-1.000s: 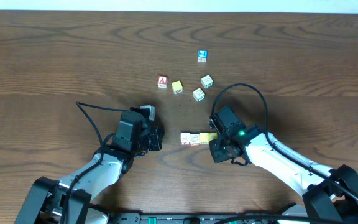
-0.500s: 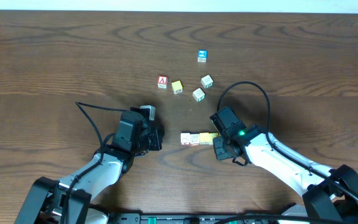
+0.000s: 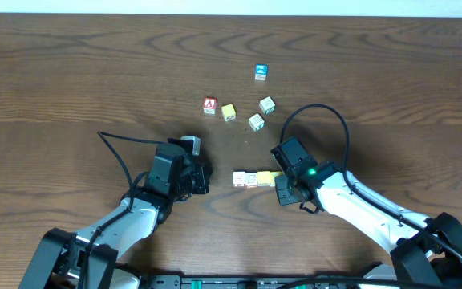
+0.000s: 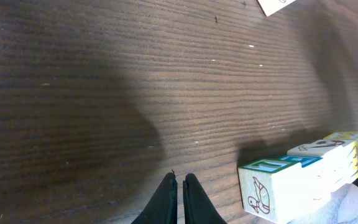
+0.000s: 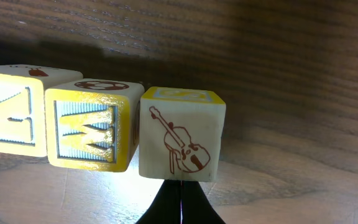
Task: Lift 5 blocks
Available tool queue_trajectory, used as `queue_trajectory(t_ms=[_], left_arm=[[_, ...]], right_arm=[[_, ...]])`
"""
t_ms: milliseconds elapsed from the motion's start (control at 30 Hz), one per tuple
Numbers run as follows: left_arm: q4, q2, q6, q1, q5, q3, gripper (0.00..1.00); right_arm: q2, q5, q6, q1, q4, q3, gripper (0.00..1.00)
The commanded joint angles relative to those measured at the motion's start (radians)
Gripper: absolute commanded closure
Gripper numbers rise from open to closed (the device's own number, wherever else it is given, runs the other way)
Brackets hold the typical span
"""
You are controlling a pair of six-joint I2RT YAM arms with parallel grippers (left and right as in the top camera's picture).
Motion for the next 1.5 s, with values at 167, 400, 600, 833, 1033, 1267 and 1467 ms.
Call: queue_trajectory(t_ms=[167,400,600,833,1033,1267,1467], left_arm=[[-0.003,0.004,0.006,-0.004,-0.013,0.020,0.93],[-0.003,0.004,0.006,-0.004,-0.013,0.020,0.93],[-0.003,0.004,0.006,-0.004,-0.013,0.020,0.93],[-0.003,0.004,0.006,-0.004,-0.013,0.020,0.93],[-0.002,0.004,0.005,-0.004,-0.013,0.020,0.93],[-0.002,0.004,-0.025,-0.004,-0.013,0.020,0.93],[-0.002,0.004,-0.049,-0.004,-0.011,0.020,0.93]], right_arm=[[0.005,-0.028,-0.014,0.006,0.016,-0.001,0.99],[0.005,-0.028,-0.014,0.006,0.007,-0.001,0.99],[0.005,0.001,0.017,0.006,-0.024,0.001,0.99],[0.005,0.114,0.134,0.006,-0.091,0.009,0.99],[0.005,0.202,0.238,0.005,-0.139,0.014,0.99],[0.005,0.211,0.201,-0.029,-0.076,0.014,0.99],[0.005,0.123,0.031,-0.077,0.026,0.014,0.99]])
